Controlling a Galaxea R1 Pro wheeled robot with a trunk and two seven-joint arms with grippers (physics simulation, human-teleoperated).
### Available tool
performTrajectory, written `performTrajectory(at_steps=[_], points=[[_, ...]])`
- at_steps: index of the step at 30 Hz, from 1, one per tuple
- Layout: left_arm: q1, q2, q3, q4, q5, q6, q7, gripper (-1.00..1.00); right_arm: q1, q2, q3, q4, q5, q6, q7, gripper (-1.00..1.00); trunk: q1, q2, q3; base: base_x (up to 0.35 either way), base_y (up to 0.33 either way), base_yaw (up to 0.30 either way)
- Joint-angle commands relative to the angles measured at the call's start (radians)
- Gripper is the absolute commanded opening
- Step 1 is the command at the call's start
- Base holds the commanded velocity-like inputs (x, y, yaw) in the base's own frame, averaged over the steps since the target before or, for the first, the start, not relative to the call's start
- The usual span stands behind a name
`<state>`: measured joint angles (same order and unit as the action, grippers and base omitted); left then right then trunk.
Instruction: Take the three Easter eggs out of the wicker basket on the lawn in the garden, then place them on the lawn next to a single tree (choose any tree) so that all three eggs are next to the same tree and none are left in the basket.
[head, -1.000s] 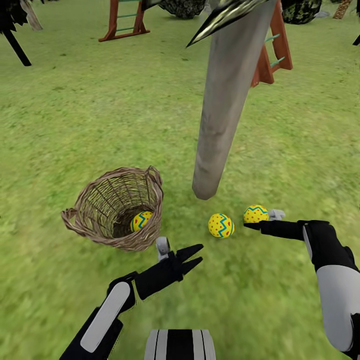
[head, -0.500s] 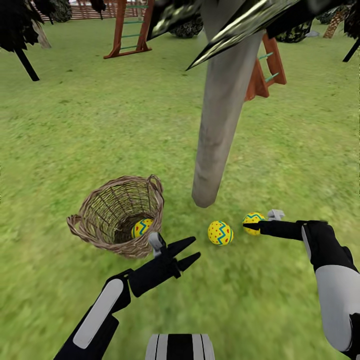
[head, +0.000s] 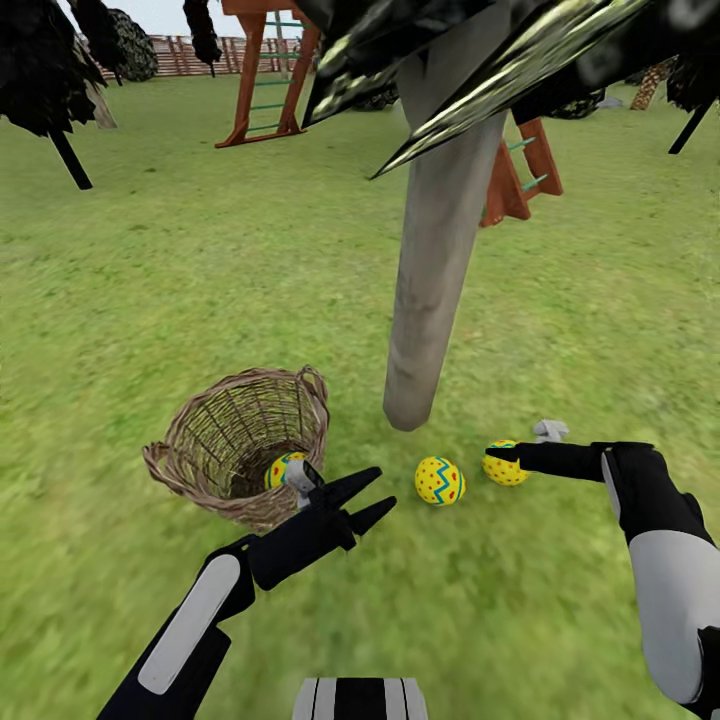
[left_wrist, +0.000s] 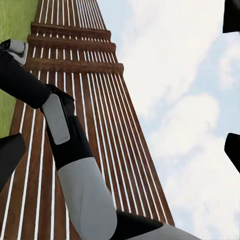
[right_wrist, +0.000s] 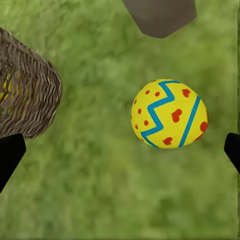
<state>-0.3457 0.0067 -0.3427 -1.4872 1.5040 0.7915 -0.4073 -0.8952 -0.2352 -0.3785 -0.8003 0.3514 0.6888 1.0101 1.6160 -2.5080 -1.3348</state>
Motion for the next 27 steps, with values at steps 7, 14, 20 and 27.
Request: performTrajectory(at_steps=[7,14,20,27], points=[[-0.001,0.002,-0.001,-0.004,0.002,0.002,-0.004,1.00,0.000,0.003,-0.003,0.001,0.008,-0.003,-0.038,1.00,-0.003,0.001,0.026,0.000,0.000,0.000],[0.013,0.026,0.031,0.020,0.025,0.020,-0.017,1.00,-0.001,0.027,0.020,-0.002,-0.017,0.013,-0.069,1.00,-0.005,0.002,0.038,-0.086,0.000,0.000],[0.014,0.045,0.024,0.053,0.007,0.011,0.003,1.00,-0.005,0.017,-0.014,0.031,-0.051,-0.001,-0.035,1.00,-0.005,0.002,0.038,-0.327,0.000,0.000],[0.014,0.048,0.025,0.066,0.007,0.012,0.003,1.00,-0.004,0.018,-0.025,0.030,-0.090,-0.001,-0.029,1.00,-0.005,0.002,0.038,-0.337,0.000,0.000]])
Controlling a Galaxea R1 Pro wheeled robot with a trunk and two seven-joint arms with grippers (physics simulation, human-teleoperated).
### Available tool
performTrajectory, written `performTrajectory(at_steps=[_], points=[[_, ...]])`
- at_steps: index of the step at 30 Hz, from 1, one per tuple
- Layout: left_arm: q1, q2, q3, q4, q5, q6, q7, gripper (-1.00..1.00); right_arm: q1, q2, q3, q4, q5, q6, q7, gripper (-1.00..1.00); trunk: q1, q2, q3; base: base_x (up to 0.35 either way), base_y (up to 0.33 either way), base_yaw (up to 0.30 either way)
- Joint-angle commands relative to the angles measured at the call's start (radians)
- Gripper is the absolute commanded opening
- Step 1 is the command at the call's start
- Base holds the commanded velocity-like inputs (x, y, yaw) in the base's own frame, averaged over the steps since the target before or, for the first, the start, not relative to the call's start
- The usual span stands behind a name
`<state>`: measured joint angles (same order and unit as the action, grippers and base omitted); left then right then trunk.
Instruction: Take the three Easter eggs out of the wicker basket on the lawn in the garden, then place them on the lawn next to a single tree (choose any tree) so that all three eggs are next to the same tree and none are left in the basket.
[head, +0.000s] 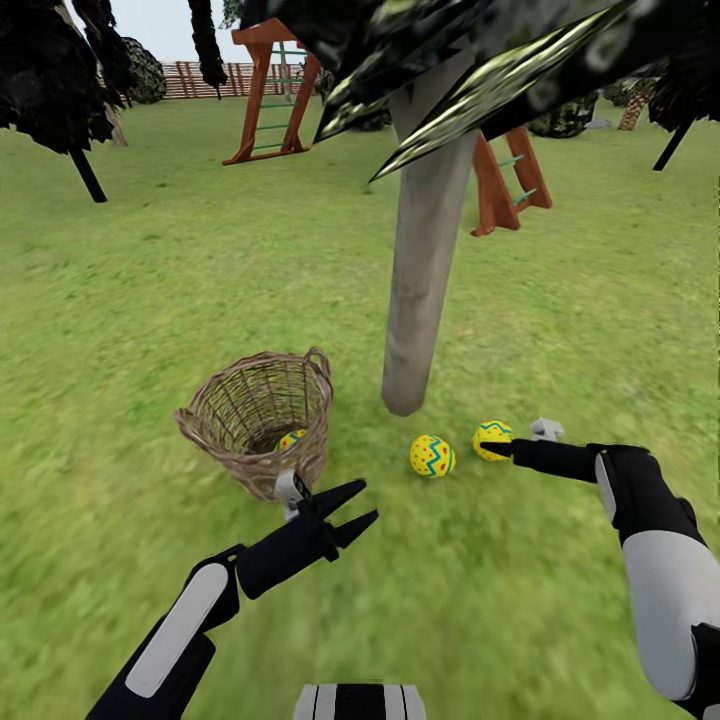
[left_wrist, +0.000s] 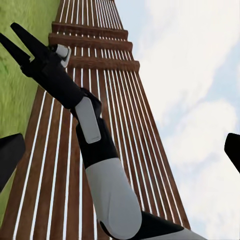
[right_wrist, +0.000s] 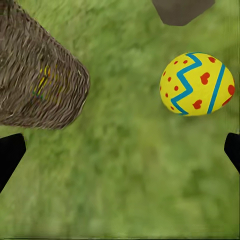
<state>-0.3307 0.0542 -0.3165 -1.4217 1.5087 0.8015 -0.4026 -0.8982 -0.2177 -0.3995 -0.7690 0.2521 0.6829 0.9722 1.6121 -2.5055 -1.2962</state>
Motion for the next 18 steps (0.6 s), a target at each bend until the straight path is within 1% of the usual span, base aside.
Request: performTrajectory(at_steps=[1,4,10,11,18], points=[[-0.001,0.001,-0.001,0.000,0.002,0.002,-0.002,1.00,-0.001,0.001,-0.004,-0.001,0.003,0.005,0.008,1.00,-0.001,0.000,-0.001,-0.338,0.000,0.000],[-0.001,0.006,0.000,0.000,0.015,0.002,-0.002,1.00,0.003,0.003,-0.003,-0.001,-0.013,0.005,-0.005,1.00,-0.001,0.000,-0.001,-0.298,0.125,0.000],[-0.001,0.030,-0.001,0.000,0.049,0.002,-0.001,1.00,0.005,0.003,-0.002,-0.002,-0.014,0.006,-0.013,1.00,-0.001,0.000,-0.001,-0.219,0.253,0.000],[-0.001,0.032,-0.001,0.001,0.102,0.002,-0.001,1.00,0.005,0.003,-0.002,-0.002,-0.014,0.006,-0.013,1.00,-0.001,0.000,-0.001,-0.129,0.308,0.000],[-0.001,0.033,-0.001,0.001,0.107,0.002,-0.001,1.00,0.005,0.004,-0.002,-0.001,-0.013,0.006,-0.014,1.00,-0.001,0.000,-0.001,-0.075,0.324,0.000]])
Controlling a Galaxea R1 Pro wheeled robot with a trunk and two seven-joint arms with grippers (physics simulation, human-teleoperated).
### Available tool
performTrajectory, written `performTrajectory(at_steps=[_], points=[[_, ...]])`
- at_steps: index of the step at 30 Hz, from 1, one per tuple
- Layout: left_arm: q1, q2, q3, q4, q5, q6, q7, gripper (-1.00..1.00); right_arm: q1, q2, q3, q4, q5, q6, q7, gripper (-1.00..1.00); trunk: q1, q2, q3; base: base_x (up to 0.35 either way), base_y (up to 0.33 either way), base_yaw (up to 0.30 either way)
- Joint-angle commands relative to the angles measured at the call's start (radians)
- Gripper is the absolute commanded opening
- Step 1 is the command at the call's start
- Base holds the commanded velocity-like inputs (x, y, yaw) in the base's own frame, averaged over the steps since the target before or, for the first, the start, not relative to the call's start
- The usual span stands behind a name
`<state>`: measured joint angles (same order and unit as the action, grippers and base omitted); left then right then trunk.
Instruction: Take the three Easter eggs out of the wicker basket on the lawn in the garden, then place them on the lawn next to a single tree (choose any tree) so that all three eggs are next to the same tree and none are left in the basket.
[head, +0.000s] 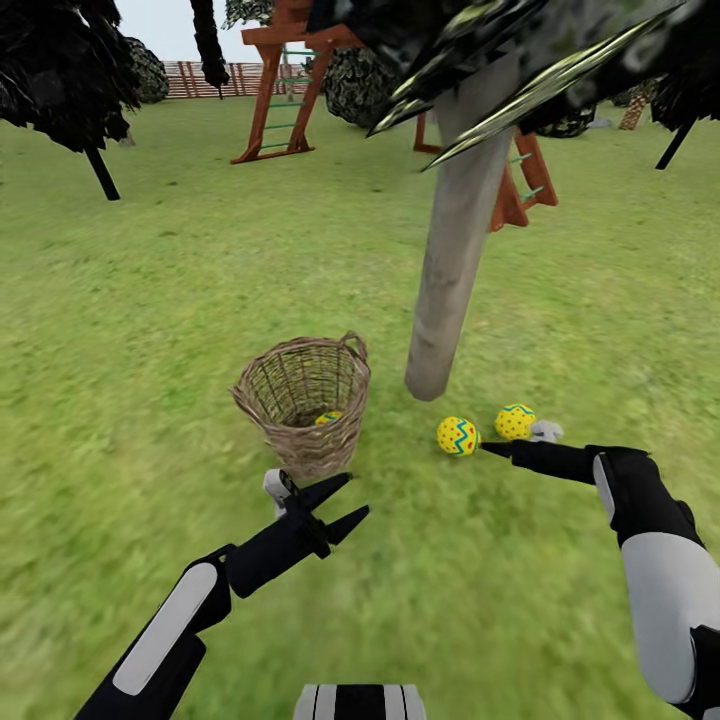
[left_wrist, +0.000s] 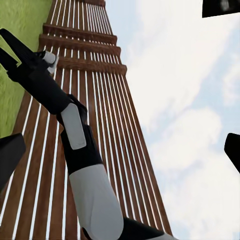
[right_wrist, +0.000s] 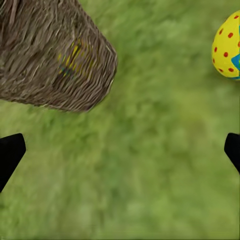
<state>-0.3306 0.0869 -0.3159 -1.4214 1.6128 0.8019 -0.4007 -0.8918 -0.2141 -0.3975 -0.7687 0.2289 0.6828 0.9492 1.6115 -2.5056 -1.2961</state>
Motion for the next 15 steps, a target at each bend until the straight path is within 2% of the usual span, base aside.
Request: performTrajectory(at_steps=[1,5,9,12,15], points=[[-0.001,0.001,-0.002,0.001,0.002,0.002,-0.003,1.00,-0.001,0.001,-0.004,-0.001,0.010,0.005,0.006,1.00,0.000,0.000,-0.001,-0.013,0.333,0.000],[-0.001,0.001,-0.001,0.001,0.002,0.002,-0.003,1.00,0.000,0.020,-0.003,-0.004,0.012,0.005,-0.046,1.00,0.000,0.000,-0.001,-0.005,0.334,0.000],[-0.001,0.001,0.000,0.001,0.003,0.002,-0.004,1.00,0.001,0.046,-0.001,-0.012,0.015,0.006,-0.173,1.00,0.000,0.000,-0.001,-0.001,0.335,0.000],[-0.001,0.004,0.001,0.001,0.004,0.003,-0.004,1.00,0.001,0.047,0.000,-0.014,0.019,0.022,-0.185,1.00,0.000,0.000,-0.001,0.000,0.336,0.000],[-0.001,0.028,0.031,0.000,0.005,0.003,-0.007,1.00,0.001,0.048,0.002,-0.053,0.029,0.102,-0.198,1.00,0.000,0.000,-0.001,0.024,0.294,0.000]])
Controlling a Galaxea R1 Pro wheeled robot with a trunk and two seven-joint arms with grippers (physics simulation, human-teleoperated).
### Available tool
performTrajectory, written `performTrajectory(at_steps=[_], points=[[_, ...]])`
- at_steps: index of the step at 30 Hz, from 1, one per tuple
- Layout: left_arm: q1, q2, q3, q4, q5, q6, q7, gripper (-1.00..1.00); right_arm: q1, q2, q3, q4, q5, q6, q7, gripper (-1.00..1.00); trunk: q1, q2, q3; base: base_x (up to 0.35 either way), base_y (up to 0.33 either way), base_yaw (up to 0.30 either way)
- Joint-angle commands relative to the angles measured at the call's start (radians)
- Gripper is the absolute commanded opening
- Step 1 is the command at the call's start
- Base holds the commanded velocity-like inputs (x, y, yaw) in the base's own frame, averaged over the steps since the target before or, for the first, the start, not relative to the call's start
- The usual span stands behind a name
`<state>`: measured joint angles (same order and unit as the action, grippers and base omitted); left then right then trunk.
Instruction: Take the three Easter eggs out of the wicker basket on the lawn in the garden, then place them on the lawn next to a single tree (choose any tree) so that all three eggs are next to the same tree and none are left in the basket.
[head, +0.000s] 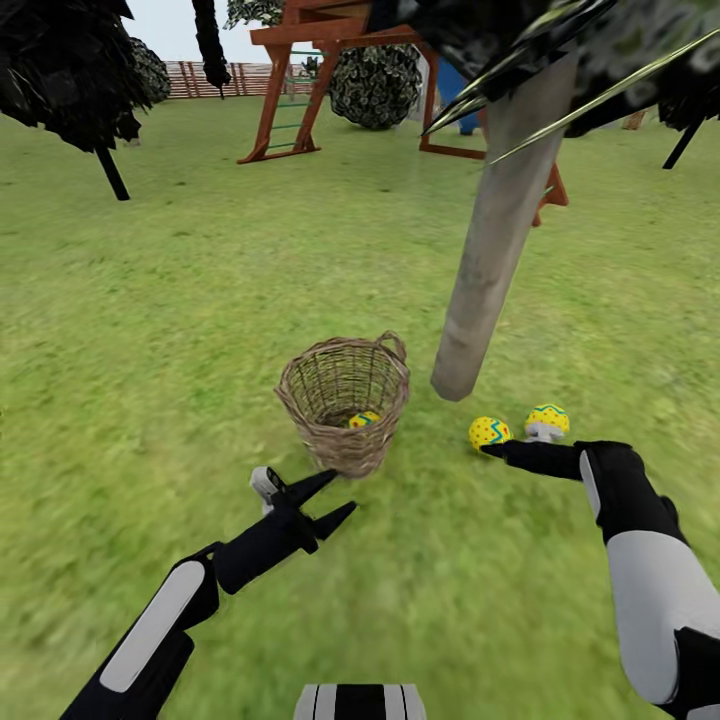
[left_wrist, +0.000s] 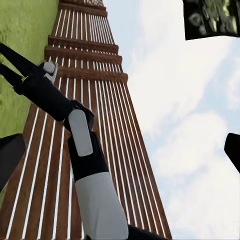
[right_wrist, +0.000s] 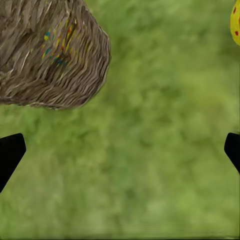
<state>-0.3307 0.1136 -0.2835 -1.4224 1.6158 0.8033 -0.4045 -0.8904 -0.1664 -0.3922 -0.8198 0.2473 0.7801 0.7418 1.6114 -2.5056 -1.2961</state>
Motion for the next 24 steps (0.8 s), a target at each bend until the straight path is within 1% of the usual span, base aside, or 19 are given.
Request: performTrajectory(at_steps=[1,3,5,6,8,9,11,12,13,14,15,16,18,19,20,22,24], points=[[-0.001,0.007,0.021,0.001,0.002,0.002,-0.004,1.00,-0.001,0.011,0.005,-0.028,0.014,0.051,-0.020,1.00,0.000,0.000,-0.001,0.052,0.095,0.000],[-0.001,0.010,0.044,0.001,0.002,0.001,-0.005,1.00,-0.001,0.040,0.031,-0.061,0.017,0.099,-0.072,1.00,0.000,0.000,-0.001,0.027,0.050,0.000],[-0.001,0.011,0.065,0.001,0.003,0.002,-0.005,1.00,-0.001,0.078,0.072,-0.108,0.019,0.154,-0.142,1.00,0.000,0.000,-0.001,0.011,0.020,0.000],[-0.001,0.012,0.072,0.001,0.003,0.002,-0.005,1.00,-0.001,0.099,0.091,-0.142,0.018,0.180,-0.182,1.00,0.000,0.000,-0.001,0.006,0.017,0.000],[-0.001,0.011,0.079,0.000,0.003,0.002,-0.005,1.00,-0.001,0.135,0.114,-0.211,0.017,0.210,-0.242,1.00,0.000,0.000,-0.001,0.003,0.101,0.000],[-0.001,0.011,0.080,0.000,0.003,0.002,-0.005,1.00,-0.001,0.144,0.117,-0.225,0.017,0.214,-0.252,1.00,0.000,0.000,-0.001,0.002,0.169,0.000],[-0.001,0.011,0.082,0.001,0.003,0.002,-0.005,1.00,-0.001,0.178,0.126,-0.267,0.018,0.224,-0.290,1.00,0.000,0.000,-0.001,0.001,0.227,0.000],[-0.001,0.010,0.082,0.001,0.003,0.002,-0.005,1.00,-0.005,0.201,0.129,-0.282,0.022,0.227,-0.333,1.00,0.000,0.000,-0.001,0.000,0.266,0.000],[-0.001,0.010,0.082,0.002,0.003,0.002,-0.005,1.00,-0.006,0.209,0.130,-0.286,0.023,0.228,-0.351,1.00,0.000,0.000,-0.001,0.000,0.272,0.000],[-0.001,0.010,0.082,0.002,0.003,0.002,-0.005,1.00,-0.008,0.224,0.131,-0.290,0.025,0.229,-0.395,1.00,0.000,0.000,-0.001,0.000,0.279,0.000],[-0.001,0.009,0.082,0.002,0.003,0.002,-0.005,1.00,-0.010,0.249,0.135,-0.294,0.026,0.230,-0.471,1.00,0.000,0.000,-0.001,0.000,0.286,0.000],[-0.001,0.010,0.083,0.002,0.003,0.002,-0.005,1.00,-0.011,0.264,0.141,-0.296,0.026,0.230,-0.522,1.00,0.000,0.000,-0.001,0.000,0.289,0.000],[-0.001,0.009,0.083,0.001,0.003,0.002,-0.005,1.00,-0.012,0.286,0.169,-0.299,0.024,0.229,-0.613,1.00,0.000,0.000,-0.001,0.024,0.291,0.000],[-0.001,0.010,0.083,0.002,0.003,0.002,-0.005,1.00,-0.012,0.290,0.178,-0.300,0.023,0.229,-0.632,1.00,0.000,0.000,-0.001,0.043,0.292,0.000],[-0.001,0.009,0.083,0.002,0.003,0.002,-0.005,1.00,-0.013,0.297,0.210,-0.303,0.021,0.229,-0.675,1.00,0.000,0.000,-0.001,0.060,0.293,0.000],[-0.001,0.009,0.083,0.002,0.003,0.002,-0.005,1.00,-0.013,0.303,0.250,-0.305,0.019,0.229,-0.708,1.00,0.000,0.000,-0.001,0.072,0.293,0.000],[-0.001,0.009,0.083,0.002,0.003,0.002,-0.005,1.00,-0.013,0.312,0.277,-0.306,0.020,0.229,-0.729,1.00,0.000,0.000,-0.001,0.081,0.294,0.000]])
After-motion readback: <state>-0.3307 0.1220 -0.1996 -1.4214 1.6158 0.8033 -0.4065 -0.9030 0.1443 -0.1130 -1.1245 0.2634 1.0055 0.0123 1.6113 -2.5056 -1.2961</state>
